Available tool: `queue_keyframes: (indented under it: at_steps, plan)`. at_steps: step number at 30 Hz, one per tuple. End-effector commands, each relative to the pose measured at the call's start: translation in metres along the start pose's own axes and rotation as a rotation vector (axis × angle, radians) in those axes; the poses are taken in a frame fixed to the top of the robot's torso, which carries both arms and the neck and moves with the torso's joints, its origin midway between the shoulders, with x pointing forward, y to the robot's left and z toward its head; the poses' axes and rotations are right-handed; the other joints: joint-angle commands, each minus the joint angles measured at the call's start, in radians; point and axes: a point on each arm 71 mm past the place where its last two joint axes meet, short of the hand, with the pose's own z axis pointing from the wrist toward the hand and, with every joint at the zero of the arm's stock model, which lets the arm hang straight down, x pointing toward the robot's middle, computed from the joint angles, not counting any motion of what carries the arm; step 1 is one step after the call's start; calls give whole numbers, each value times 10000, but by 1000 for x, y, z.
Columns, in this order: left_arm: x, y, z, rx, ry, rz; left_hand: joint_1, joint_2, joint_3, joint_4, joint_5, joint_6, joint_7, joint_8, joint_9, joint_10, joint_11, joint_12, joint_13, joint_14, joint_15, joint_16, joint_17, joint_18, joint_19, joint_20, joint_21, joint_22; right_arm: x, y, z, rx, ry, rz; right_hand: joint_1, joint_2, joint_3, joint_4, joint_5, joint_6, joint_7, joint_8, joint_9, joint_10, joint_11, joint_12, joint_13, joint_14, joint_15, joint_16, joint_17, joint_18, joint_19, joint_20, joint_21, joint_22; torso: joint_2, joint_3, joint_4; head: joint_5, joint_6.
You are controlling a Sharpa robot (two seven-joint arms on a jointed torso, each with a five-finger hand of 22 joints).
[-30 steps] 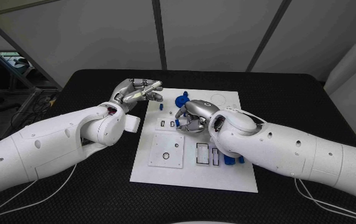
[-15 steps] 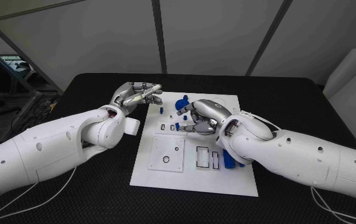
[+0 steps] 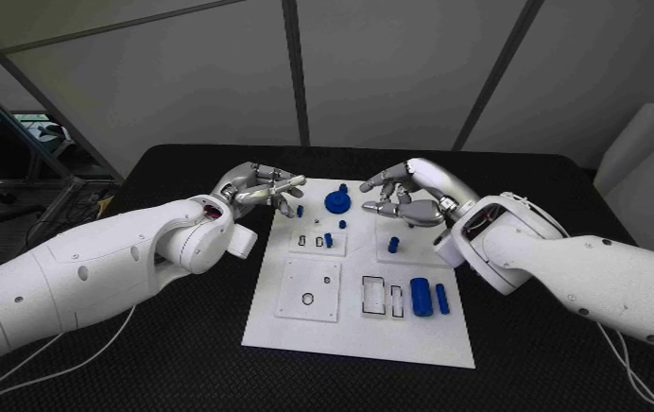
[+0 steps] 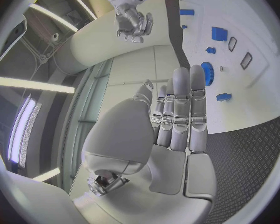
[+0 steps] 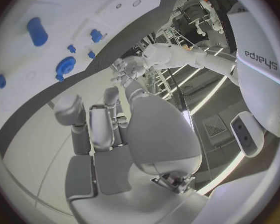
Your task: Assemble the parts on the task board
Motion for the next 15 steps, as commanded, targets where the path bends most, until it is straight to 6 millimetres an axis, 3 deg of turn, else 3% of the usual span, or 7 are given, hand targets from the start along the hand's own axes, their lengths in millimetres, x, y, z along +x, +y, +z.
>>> queue_keyframes:
  at_steps: [1, 5, 6, 7, 8, 10, 15]
  plan:
    - [12, 2, 3, -1409, 1713, 2135, 51, -45, 30, 44, 14, 255, -180, 237, 135, 369, -221, 520, 396, 541, -157, 2334, 2236, -233, 422, -140, 839, 799, -20, -8, 3, 263, -801, 1705, 214, -83, 293, 60, -53, 120, 52, -125, -77, 78, 34, -1789, -1448, -1021, 60, -3115, -3220, 483, -1515, 25, -2341, -2888, -202, 35, -3, 25, -79]
    - [14, -5, 10, -2154, 1873, 3250, -354, -24, -166, 283, -22, 612, -650, 757, 539, 911, -502, 2275, 1766, 1283, -469, 6424, 6300, -804, 1759, -453, 4298, 5061, -36, -19, 5, 508, -1050, 2228, 405, -164, 659, 138, -103, 211, 173, -230, -126, 199, 181, -3418, -2858, -1554, 242, -5221, -4476, 464, -1760, 191, -3525, -3631, -344, 61, 26, 29, -184]
    - [14, -7, 12, -2397, 1891, 3553, -484, 50, -221, 403, 6, 601, -701, 940, 721, 715, -576, 2999, 2409, 1353, -635, 7119, 7027, -962, 1924, -456, 4967, 5890, -39, -22, 5, 567, -1096, 2360, 441, -229, 747, 161, -116, 214, 226, -276, -145, 334, 222, -3812, -3237, -1629, 313, -5762, -4733, 470, -1825, 247, -3897, -3870, -363, 66, 34, 31, -205]
    - [15, -9, 13, -2660, 1905, 3862, -657, 68, -307, 536, -17, 556, -668, 1044, 838, 633, -590, 3798, 3200, 1397, -603, 7536, 7480, -1014, 2010, -520, 5371, 6418, -42, -25, 5, 620, -1137, 2470, 462, -219, 832, 193, -106, 233, 232, -301, -155, 393, 273, -4092, -3503, -1641, 333, -6133, -4915, 468, -1820, 291, -4135, -4031, -395, 79, 36, 34, -236]
    - [15, -10, 14, -2922, 1932, 4202, -840, 186, -444, 745, 59, 464, -575, 1269, 1092, 553, -692, 5326, 4693, 1457, -714, 7974, 7954, -1088, 2106, -530, 5912, 7099, -44, -28, 5, 663, -1167, 2552, 451, -327, 909, 234, -135, 227, 292, -377, -184, 653, 341, -4512, -3962, -1516, 395, -6767, -5240, 492, -1753, 338, -4552, -4323, -421, 92, 33, 33, -259]
    - [18, -14, 16, -3333, 2035, 4926, -1202, 137, -841, 1059, 27, 186, -690, 1480, 1397, 351, -628, 6803, 6188, 1492, -498, 8299, 8329, -1134, 2152, -583, 6425, 7788, -48, -32, 6, 726, -1217, 2639, 496, -399, 1033, 245, -129, 281, 338, -440, -202, 806, 317, -4999, -4480, -1460, 462, -7532, -5625, 503, -1722, 387, -5057, -4668, -471, 111, 24, 32, -341]
    - [26, -23, 26, -4182, 2203, 6929, -1854, 325, -1467, 1226, -274, -150, -620, 1757, 1814, 174, -578, 7984, 7425, 1482, -514, 8338, 8389, -1213, 2226, -513, 6838, 8387, -56, -43, 6, 889, -1382, 2671, 487, -480, 1227, 317, -106, 230, 431, -593, -248, 726, 626, -5788, -5340, -2294, 865, -9254, -6568, 420, -2309, 791, -6457, -5536, -552, 129, 31, -46, -438]
